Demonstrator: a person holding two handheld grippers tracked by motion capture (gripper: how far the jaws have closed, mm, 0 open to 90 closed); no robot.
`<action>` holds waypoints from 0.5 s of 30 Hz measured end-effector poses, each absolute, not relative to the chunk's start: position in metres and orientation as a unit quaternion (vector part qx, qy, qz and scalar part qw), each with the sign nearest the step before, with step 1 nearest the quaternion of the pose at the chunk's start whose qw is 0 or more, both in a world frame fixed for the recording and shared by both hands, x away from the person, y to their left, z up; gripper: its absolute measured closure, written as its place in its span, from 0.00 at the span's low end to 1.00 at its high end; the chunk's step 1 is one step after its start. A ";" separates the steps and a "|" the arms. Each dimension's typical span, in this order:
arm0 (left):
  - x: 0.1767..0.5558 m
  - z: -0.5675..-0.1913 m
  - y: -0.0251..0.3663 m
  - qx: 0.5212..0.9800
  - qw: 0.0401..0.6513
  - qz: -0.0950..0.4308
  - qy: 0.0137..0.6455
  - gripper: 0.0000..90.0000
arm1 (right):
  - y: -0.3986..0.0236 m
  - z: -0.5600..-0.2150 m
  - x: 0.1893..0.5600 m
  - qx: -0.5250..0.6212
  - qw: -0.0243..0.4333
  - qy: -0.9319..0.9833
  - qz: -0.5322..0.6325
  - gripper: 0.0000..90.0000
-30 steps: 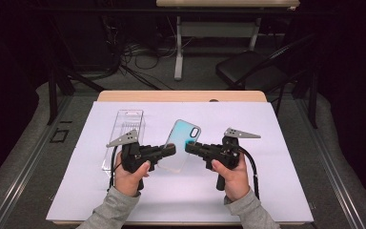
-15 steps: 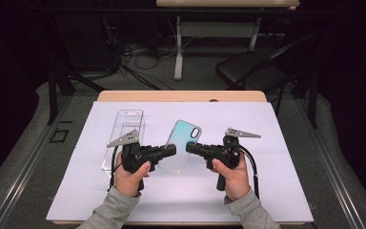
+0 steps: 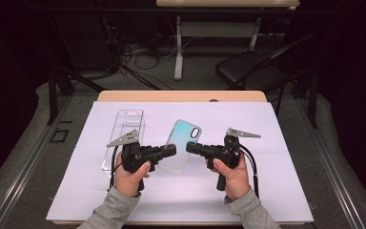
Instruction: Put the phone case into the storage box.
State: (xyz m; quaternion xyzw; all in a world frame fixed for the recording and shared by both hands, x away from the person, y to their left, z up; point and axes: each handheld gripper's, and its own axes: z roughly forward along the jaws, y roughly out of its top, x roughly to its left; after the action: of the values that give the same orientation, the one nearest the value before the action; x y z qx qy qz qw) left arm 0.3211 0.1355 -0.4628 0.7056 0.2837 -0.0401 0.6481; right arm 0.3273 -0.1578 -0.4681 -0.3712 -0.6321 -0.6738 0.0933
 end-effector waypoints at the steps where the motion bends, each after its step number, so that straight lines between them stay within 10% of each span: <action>1: 0.321 -0.463 0.135 0.705 0.648 -0.040 0.284 0.91 | -0.158 -0.468 0.328 -0.372 0.096 -0.632 -0.674 0.90; 15: 0.320 -0.462 0.136 0.706 0.649 -0.039 0.282 0.91 | -0.159 -0.469 0.328 -0.360 0.097 -0.632 -0.679 0.91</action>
State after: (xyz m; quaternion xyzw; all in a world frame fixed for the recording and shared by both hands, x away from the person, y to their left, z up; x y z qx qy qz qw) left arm 0.3203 0.1356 -0.4619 0.7057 0.2823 -0.0394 0.6487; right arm 0.3284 -0.1589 -0.4689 -0.3602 -0.6319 -0.6794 0.0970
